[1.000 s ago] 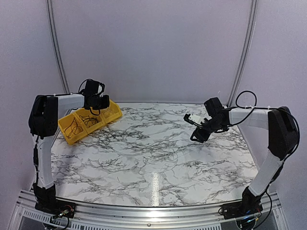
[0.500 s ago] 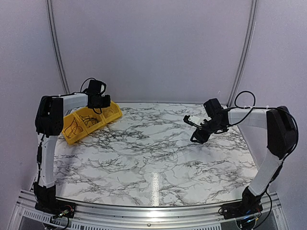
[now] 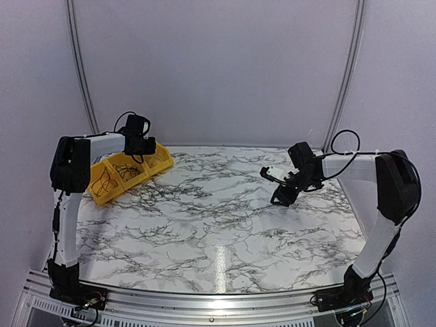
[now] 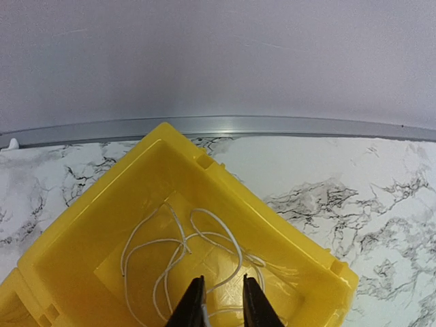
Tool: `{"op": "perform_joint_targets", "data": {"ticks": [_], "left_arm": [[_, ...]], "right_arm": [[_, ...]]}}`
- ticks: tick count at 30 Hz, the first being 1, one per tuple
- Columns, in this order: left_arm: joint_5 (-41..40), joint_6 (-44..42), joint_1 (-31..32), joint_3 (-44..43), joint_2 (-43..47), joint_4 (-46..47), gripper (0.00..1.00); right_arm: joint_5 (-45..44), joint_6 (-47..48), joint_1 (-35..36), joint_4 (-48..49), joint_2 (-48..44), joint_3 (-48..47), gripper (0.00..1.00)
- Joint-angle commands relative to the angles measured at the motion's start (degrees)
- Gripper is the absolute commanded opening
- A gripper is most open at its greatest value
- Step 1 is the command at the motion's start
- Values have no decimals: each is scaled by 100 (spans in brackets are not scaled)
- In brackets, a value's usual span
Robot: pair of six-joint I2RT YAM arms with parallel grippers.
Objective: Untangle the cables
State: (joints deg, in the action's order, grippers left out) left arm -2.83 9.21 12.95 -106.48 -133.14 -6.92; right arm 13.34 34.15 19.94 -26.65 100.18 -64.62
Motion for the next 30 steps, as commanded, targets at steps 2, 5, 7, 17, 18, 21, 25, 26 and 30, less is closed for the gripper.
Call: {"op": "perform_joint_targets", "data": {"ticks": [2, 5, 7, 17, 18, 21, 25, 26, 30], "left_arm": [[-205, -186, -29, 110, 357, -248, 32], [-316, -233, -29, 178, 527, -249, 38], [-393, -277, -29, 226, 647, -249, 43], [-1001, -610, -29, 230, 1165, -260, 63], [-1029, -638, -29, 239, 1193, -258, 64], [-1119, -687, -29, 278, 1235, -296, 65], [-1040, -517, -23, 486, 1489, -302, 65], [-980, -464, -14, 549, 1582, -301, 64], [-664, -258, 204, 912, 2163, -257, 62]], "right_arm": [[-69, 10, -52, -48, 19, -95, 55], [-69, 12, -52, -57, 19, -95, 56], [-63, 8, -46, -59, 19, -101, 56], [-38, 28, -49, -86, -25, -106, 56], [-34, 24, -53, -90, -25, -111, 56], [-25, 25, -51, -102, -27, -112, 56], [-7, 30, -52, -111, -25, -120, 56], [-7, 30, -51, -111, -25, -121, 56], [33, 26, -45, -129, -25, -136, 56]]}}
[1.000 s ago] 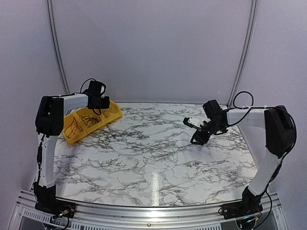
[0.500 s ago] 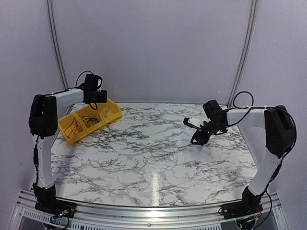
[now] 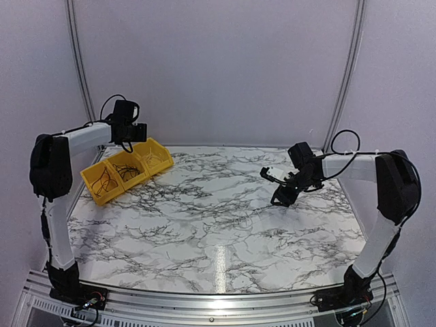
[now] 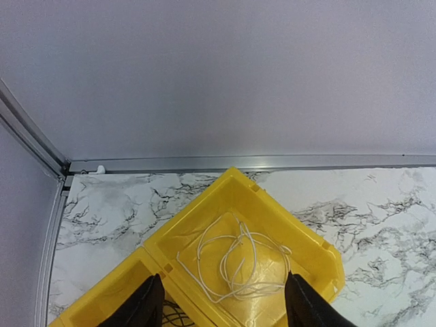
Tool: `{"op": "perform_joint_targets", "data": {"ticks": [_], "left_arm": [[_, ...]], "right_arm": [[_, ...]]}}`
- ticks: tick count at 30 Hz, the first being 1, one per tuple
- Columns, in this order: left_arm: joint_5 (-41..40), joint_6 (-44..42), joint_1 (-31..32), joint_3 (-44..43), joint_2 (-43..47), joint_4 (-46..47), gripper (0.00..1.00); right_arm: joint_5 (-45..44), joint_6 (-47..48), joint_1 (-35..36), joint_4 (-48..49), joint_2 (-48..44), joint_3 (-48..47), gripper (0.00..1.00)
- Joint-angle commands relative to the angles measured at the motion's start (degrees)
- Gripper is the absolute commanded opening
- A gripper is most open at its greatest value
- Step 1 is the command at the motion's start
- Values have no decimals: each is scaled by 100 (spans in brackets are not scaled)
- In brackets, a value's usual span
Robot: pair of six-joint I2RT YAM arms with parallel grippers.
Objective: Untangle the cables
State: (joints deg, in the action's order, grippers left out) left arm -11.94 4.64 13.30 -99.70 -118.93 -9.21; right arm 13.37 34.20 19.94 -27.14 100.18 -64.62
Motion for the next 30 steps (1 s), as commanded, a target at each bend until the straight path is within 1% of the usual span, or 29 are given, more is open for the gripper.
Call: {"op": "perform_joint_targets", "data": {"ticks": [1, 7, 10, 13, 15, 19, 20, 23, 26, 28, 30], "left_arm": [[302, 221, 277, 342, 888, 2, 62], [587, 430, 1407, 837, 1755, 33, 61], [583, 361, 2023, 988, 1989, 12, 61], [728, 514, 2507, 1321, 2120, 20, 61], [602, 664, 2855, 1608, 2157, 63, 61], [-232, 817, 3629, 2177, 2023, 326, 66], [-311, 828, 3801, 2237, 1930, 370, 67], [11, 1022, 4093, 2230, 1564, 415, 67], [676, 1475, 4120, 2221, 1276, 581, 63], [784, 1834, 4099, 2286, 1143, 846, 60], [1014, 2154, 4049, 2338, 961, 1302, 57]], "right_arm": [[53, 7, -53, -82, -25, -138, 56], [172, -51, -50, -80, -59, -148, 54], [331, -67, -51, -102, -54, -170, 52], [532, -67, -42, -159, -55, -206, 51], [662, -68, -43, -169, -95, -202, 51], [1056, -59, -45, -218, -187, -191, 51], [1184, -5, -40, -252, -191, -194, 50], [1611, 144, -23, -385, -148, -182, 51], [1702, 225, 81, -484, -26, -224, 51], [1645, 249, 169, -491, 29, -226, 51], [1601, 253, 245, -485, 72, -218, 51]]}}
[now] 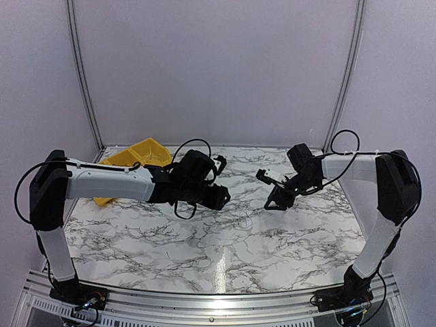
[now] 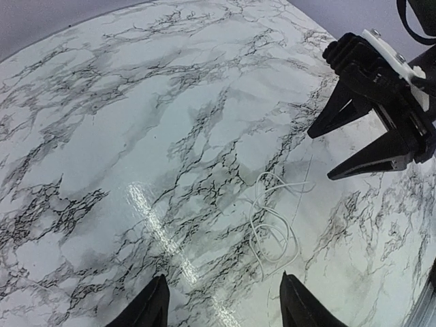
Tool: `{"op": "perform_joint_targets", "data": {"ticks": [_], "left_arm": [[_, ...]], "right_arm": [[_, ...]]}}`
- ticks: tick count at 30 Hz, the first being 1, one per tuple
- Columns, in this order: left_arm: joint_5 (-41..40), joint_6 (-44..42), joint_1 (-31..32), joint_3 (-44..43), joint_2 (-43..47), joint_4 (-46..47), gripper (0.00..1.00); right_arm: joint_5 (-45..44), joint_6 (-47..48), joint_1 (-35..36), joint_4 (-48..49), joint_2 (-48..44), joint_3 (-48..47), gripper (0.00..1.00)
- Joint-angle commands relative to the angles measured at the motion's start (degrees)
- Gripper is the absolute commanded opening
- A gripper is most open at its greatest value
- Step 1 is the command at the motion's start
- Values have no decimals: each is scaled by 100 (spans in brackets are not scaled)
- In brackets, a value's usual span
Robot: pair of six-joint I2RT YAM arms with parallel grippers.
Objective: Untangle the cables
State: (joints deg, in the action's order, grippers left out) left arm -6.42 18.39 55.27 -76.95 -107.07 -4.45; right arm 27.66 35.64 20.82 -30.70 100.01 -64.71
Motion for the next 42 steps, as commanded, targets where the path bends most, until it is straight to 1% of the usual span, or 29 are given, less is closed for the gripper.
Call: {"op": "perform_joint_targets", "data": {"ticks": [1, 5, 8, 13, 21, 27, 33, 35, 40, 42], "left_arm": [[588, 949, -193, 57, -352, 1027, 55], [1148, 1578, -346, -63, -846, 1535, 51], [1344, 1672, -388, -354, -1216, 1561, 50], [1505, 1853, -408, -713, -1658, 1596, 46], [1701, 2055, -404, -1030, -2120, 1662, 34], [1718, 2145, -403, -1112, -2286, 1675, 29], [1763, 2201, -406, -1255, -2458, 1675, 28], [1779, 2219, -404, -1293, -2499, 1675, 25], [1817, 2230, -411, -1374, -2585, 1675, 11], [1828, 2259, -421, -1392, -2607, 1680, 8]], "right_arm": [[143, 104, 183, -115, 109, -200, 51], [-127, 72, 246, -55, 205, -207, 51], [-220, 70, 247, -33, 221, -193, 51], [-264, 87, 253, -7, 219, -183, 51], [-367, 127, 282, -36, 283, -192, 50], [-399, 151, 291, -56, 282, -191, 50], [-393, 162, 308, -72, 291, -200, 50], [-390, 169, 309, -71, 288, -200, 50], [-356, 186, 334, -101, 308, -200, 50], [-285, 206, 350, -121, 309, -200, 50]]}}
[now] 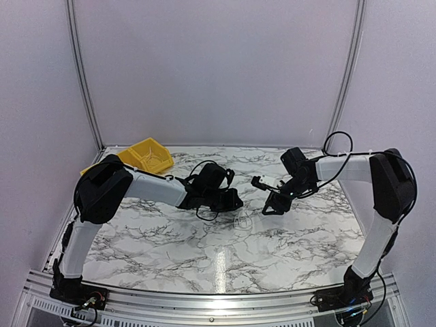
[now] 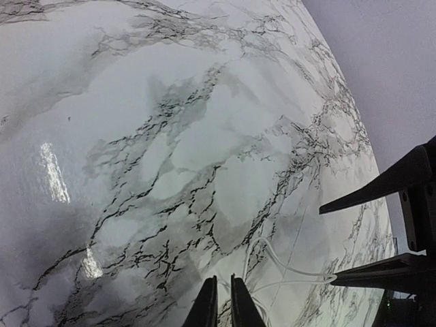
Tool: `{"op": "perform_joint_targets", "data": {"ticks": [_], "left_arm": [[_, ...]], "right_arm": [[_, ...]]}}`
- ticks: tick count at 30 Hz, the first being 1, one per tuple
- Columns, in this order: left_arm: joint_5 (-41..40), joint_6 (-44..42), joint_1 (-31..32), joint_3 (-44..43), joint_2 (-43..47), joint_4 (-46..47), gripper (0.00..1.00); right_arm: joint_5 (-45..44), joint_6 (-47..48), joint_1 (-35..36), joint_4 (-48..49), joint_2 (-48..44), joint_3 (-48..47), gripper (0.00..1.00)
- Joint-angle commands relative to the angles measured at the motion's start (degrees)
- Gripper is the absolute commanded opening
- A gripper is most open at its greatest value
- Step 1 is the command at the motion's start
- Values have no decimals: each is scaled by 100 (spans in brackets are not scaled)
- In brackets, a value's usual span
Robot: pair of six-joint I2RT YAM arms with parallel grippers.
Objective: Untangle the cables
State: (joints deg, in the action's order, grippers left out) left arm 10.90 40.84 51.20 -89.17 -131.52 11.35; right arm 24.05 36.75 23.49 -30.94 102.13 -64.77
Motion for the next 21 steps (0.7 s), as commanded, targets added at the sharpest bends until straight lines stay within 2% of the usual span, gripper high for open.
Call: {"op": "perform_joint_targets", "data": {"ticks": [1, 8, 11, 15, 18, 21], "left_arm": [[97, 27, -14, -171, -163, 103, 8], [107, 79, -22, -131, -172, 95, 15], [85, 99, -18, -81, -155, 101, 24], [51, 89, -16, -17, -84, 104, 25], [-57, 53, -14, 57, 23, 111, 26], [5, 47, -28, 41, 1, 113, 24]], "right_arm": [[103, 97, 93, -100, 97, -198, 50], [169, 106, 188, -132, 161, -211, 51], [159, 105, 255, -115, 199, -211, 51], [103, 59, 333, -48, 246, -219, 50], [42, -24, 357, 69, 208, -207, 47], [37, -67, 367, 162, 119, -187, 38]]}}
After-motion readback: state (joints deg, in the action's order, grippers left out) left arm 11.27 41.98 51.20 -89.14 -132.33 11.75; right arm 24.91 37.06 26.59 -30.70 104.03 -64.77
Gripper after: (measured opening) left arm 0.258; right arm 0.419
